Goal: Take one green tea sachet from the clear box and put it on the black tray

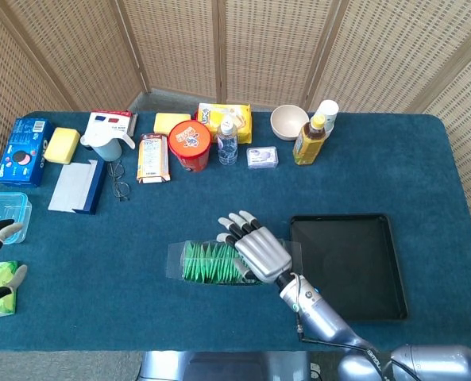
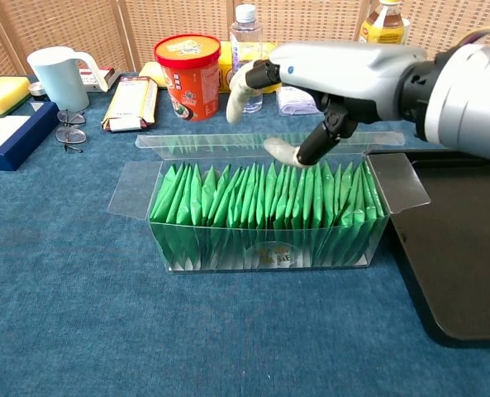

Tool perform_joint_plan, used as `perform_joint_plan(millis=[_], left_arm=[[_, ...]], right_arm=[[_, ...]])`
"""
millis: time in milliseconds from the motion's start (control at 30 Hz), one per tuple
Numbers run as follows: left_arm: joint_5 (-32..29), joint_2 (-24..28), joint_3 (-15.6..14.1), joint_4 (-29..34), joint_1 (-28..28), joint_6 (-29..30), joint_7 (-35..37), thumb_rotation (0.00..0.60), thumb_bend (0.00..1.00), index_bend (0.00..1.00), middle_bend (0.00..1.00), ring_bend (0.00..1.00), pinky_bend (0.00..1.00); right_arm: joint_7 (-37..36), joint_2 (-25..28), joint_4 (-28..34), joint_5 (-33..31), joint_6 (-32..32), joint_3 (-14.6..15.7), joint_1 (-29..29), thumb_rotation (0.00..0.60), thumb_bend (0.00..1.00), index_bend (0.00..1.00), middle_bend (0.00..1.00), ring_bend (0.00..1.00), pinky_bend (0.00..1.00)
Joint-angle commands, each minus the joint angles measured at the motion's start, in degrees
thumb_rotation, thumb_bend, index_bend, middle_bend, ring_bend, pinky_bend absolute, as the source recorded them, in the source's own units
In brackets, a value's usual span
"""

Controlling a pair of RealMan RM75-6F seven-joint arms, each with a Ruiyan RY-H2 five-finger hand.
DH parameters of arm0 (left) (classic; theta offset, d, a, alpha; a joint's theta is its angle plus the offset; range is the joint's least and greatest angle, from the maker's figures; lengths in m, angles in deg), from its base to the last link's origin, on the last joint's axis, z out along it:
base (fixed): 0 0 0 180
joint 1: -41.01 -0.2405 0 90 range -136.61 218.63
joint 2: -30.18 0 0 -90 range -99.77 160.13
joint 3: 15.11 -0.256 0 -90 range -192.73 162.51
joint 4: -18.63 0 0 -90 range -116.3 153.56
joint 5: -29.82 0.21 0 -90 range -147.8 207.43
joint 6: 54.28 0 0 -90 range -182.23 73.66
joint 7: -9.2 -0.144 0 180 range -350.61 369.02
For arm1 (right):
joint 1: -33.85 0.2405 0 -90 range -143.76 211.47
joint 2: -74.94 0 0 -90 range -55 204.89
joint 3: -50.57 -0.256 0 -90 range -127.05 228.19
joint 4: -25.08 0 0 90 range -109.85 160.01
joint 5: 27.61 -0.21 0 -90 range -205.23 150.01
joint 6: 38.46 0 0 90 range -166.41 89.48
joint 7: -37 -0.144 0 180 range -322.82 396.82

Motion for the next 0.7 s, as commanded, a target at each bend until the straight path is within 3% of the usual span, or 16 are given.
perform_joint_plan(millis=[33,467,700], left_arm=[[-0.10,-0.04,0.01,-0.13,0.06,-0.05,0.14,0.600,0.30,0.19,0.18,0.15,0.25],[0.07,-0.24,-0.03,-0.68,0.10,0.33,0.60,0.600,0.30,0.19,0.18,0.15,0.25],[-0.07,-0.30,-0.12,-0.95,0.05,0.41,0.95,0.600,0.30,0.19,0.18,0.15,0.25]], right_arm=[[0.42,0.51,-0.16,-1.15,0.03,0.04,0.92,0.600,0.55,0.31,0.12,0.07,0.08],[1.92,3.01,-0.25,-6.33,0.10,0.47,4.84,0.600,0.67,0.47,0.16,0.09,0.08],[1.91,3.71,-0.53,-8.32,-0.11,0.75,6.81,0.600,0.67,0.54,0.17,0.09,0.08]])
